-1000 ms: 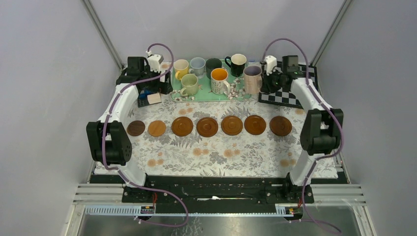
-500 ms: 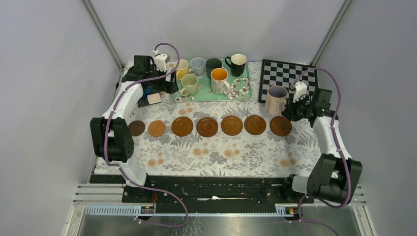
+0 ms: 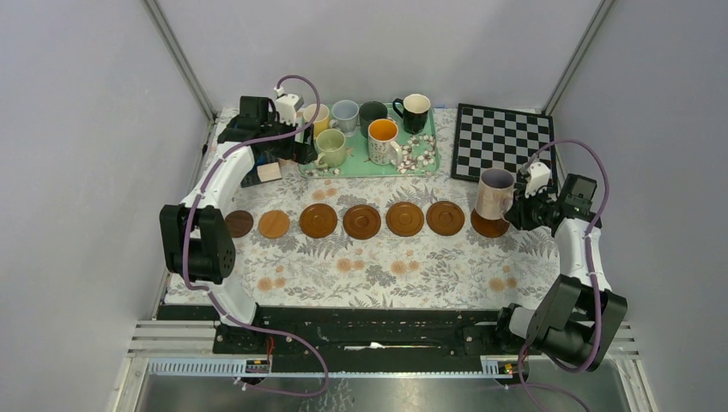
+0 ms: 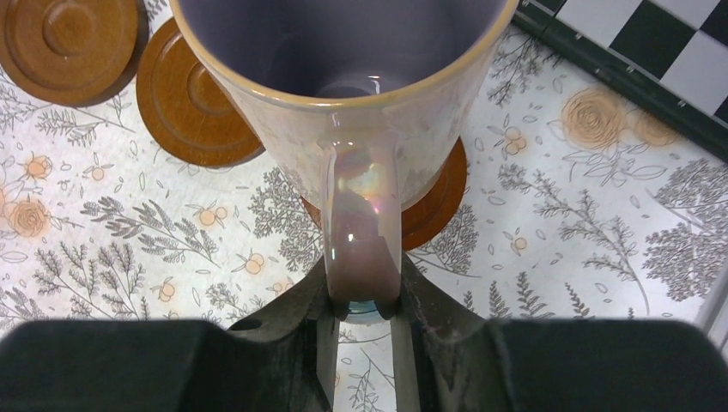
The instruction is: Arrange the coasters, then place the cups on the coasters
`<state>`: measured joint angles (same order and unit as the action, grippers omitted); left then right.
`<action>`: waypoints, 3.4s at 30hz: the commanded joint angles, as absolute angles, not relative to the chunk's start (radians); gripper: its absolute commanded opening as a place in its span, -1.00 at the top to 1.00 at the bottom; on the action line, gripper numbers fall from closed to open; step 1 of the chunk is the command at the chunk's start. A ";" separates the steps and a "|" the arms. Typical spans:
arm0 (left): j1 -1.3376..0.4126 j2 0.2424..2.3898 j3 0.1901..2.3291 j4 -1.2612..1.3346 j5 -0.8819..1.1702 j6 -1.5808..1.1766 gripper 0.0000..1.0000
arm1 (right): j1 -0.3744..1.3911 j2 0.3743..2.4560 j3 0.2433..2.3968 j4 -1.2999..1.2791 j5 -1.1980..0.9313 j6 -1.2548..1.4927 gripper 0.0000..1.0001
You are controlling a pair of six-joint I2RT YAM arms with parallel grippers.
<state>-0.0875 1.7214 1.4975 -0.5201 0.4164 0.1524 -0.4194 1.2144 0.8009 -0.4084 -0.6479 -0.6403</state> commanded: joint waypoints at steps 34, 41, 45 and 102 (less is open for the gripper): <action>-0.097 1.703 1.520 -0.480 0.441 0.133 -0.98 | -0.496 1.205 0.660 -0.374 -0.657 -0.924 0.29; -0.100 1.707 1.515 -0.474 0.443 0.135 -0.98 | -0.501 1.214 0.677 -0.435 -0.641 -0.950 0.05; -0.100 1.707 1.506 -0.474 0.450 0.128 -0.98 | -0.503 1.221 0.689 -0.449 -0.655 -0.957 0.05; -0.105 1.658 1.487 -0.399 0.280 0.086 -0.98 | 0.246 1.868 1.765 -0.651 -0.266 -0.437 -0.77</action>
<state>-0.1032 1.7374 1.4860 -0.4652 0.3462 0.0917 0.1455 1.7432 1.6077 -0.6506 -0.4015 -0.5896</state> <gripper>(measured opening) 0.989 0.903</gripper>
